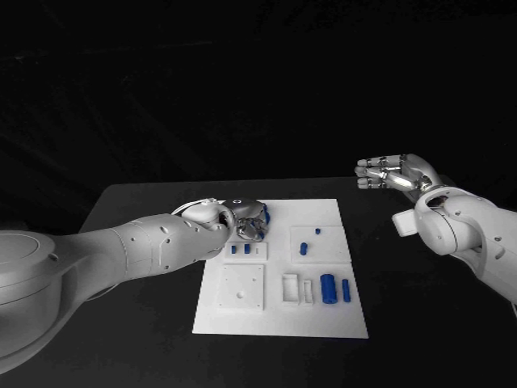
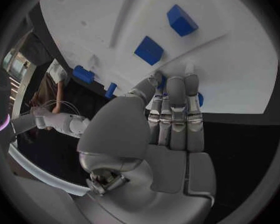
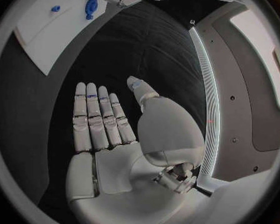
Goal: Assemble the parts on the task board
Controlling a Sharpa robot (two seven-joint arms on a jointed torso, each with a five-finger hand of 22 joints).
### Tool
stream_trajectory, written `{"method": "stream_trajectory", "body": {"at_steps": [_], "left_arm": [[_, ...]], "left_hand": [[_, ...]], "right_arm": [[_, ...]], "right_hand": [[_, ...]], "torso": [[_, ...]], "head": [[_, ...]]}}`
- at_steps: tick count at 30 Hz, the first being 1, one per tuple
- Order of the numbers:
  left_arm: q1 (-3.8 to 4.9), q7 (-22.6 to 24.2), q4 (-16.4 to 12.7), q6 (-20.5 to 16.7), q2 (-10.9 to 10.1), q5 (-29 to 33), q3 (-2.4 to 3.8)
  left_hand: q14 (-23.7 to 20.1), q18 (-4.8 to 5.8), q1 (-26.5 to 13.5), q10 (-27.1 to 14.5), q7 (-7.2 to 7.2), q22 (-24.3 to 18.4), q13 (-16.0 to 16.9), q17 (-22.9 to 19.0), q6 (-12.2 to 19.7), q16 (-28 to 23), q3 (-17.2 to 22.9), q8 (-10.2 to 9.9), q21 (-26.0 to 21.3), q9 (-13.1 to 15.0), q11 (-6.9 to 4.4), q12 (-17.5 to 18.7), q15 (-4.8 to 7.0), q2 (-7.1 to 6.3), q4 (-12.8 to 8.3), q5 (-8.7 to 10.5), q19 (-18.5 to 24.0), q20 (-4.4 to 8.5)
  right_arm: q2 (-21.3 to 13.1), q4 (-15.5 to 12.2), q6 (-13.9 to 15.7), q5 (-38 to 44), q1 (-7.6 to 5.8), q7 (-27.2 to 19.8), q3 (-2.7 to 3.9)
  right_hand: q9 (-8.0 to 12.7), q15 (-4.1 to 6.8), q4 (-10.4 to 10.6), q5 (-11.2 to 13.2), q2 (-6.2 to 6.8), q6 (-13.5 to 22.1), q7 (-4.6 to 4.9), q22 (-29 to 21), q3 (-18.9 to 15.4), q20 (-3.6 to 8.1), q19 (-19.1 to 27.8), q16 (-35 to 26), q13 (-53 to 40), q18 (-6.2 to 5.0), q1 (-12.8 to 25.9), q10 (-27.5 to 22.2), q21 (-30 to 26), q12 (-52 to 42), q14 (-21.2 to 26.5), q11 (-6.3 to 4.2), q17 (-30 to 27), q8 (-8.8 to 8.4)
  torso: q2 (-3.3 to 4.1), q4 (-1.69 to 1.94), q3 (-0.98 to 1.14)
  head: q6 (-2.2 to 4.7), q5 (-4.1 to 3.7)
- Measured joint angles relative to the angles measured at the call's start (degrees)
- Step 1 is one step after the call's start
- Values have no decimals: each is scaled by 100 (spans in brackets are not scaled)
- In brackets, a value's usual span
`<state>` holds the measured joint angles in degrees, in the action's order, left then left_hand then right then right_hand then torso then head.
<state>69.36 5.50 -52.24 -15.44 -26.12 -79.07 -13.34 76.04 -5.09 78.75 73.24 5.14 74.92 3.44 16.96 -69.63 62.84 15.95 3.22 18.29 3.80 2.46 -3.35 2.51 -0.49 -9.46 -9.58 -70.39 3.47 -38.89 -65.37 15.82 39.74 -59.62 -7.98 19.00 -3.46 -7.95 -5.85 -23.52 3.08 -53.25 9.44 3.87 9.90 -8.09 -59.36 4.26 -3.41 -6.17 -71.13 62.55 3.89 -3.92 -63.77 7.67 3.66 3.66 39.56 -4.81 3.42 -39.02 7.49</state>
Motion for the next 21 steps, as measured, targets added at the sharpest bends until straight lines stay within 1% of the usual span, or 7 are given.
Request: {"method": "stream_trajectory", "body": {"at_steps": [3, 7, 10, 14, 15, 18, 21], "left_arm": [[-5, 10, -15, -19, -37, 64, 0], [-21, 16, -48, -37, -91, 164, 27], [-29, 19, -78, -51, -131, 247, 95], [-28, 28, -141, -68, -183, 366, 208], [-28, 30, -173, -69, -207, 401, 248], [-26, 32, -253, -69, -268, 483, 328], [-25, 32, -391, -59, -368, 582, 438]], "left_hand": [[46, 25, -7, 0, 0, 0, -1, 33, 0, 83, 12, 11, 111, 2, 0, 0, 7, 8, -42, 0, -25, 24], [54, 29, -28, 0, -1, -1, -2, 33, -1, 84, 25, 26, 158, 2, 0, 0, 14, 28, -56, -12, -25, 24], [65, 31, -34, 0, 0, -1, -3, 33, 0, 84, 25, 27, 189, 2, 0, 1, 25, 34, -56, -12, -25, 24], [85, 34, -34, -1, 0, -1, -3, 33, 1, 83, 25, 27, 190, 1, 0, 3, 5, 34, -56, -12, -25, 24], [85, 36, -34, -1, 0, -1, -4, 33, 1, 83, 25, 27, 190, 1, 0, 3, 5, 34, -56, -12, -25, 24], [85, 38, -34, -1, 1, -1, -4, 33, 2, 106, 25, 26, 218, 0, 1, 3, 5, 34, -56, -12, -25, 24], [85, 54, -34, -2, 2, -2, -5, 33, 4, 106, 25, 26, 220, -3, 1, 3, 5, 33, -57, -12, -25, 24]], "right_arm": [[1, 3, 0, 0, 0, 0, 0], [2, 4, 0, 1, 0, 0, 0], [3, 5, -1, 2, 0, -1, 0], [3, 7, -2, 2, 0, -1, 0], [3, 7, -2, 2, 0, -1, 0], [1, 7, -3, 3, 0, -1, 0], [-6, 8, -4, 3, 0, -1, 0]], "right_hand": [[0, 0, 0, 0, 0, 0, 0, 0, 0, 0, 0, 0, 0, 0, 0, 0, 0, 0, 0, 0, 0, 0], [0, 0, 0, 0, 0, 0, 0, 0, 0, 0, 0, 0, 0, 1, 0, 0, 0, 0, 0, 0, 0, 0], [0, 0, 0, 0, 0, 0, 0, 0, 0, 0, 0, 0, 0, 0, 0, 0, 0, 0, 0, 0, 0, 0], [0, 0, 0, 0, 0, 0, 0, 0, 0, 0, 0, 0, 0, 0, 0, 0, 0, 0, 0, 0, 0, 0], [0, 0, 0, 0, 0, 0, 0, 0, 0, 0, 0, 0, 0, 0, 0, 0, 0, 0, 0, 0, 0, 0], [0, 0, 0, 0, 0, 0, 0, 0, 0, 0, 0, 0, 0, 0, 0, 0, 0, 0, 0, 0, 0, 0], [0, 0, -18, 0, 0, 0, 0, 0, 18, 0, 0, 0, 0, 0, 0, 0, 0, 0, 0, 0, 0, 0]], "torso": [[0, -1, 0], [0, -1, -2], [0, 0, -2], [-2, 2, -1], [-3, 2, -1], [-3, 4, -1], [-3, 8, -2]], "head": [[1, 2], [5, 2], [11, 2], [22, 9], [24, 11], [26, 14], [24, 14]]}}
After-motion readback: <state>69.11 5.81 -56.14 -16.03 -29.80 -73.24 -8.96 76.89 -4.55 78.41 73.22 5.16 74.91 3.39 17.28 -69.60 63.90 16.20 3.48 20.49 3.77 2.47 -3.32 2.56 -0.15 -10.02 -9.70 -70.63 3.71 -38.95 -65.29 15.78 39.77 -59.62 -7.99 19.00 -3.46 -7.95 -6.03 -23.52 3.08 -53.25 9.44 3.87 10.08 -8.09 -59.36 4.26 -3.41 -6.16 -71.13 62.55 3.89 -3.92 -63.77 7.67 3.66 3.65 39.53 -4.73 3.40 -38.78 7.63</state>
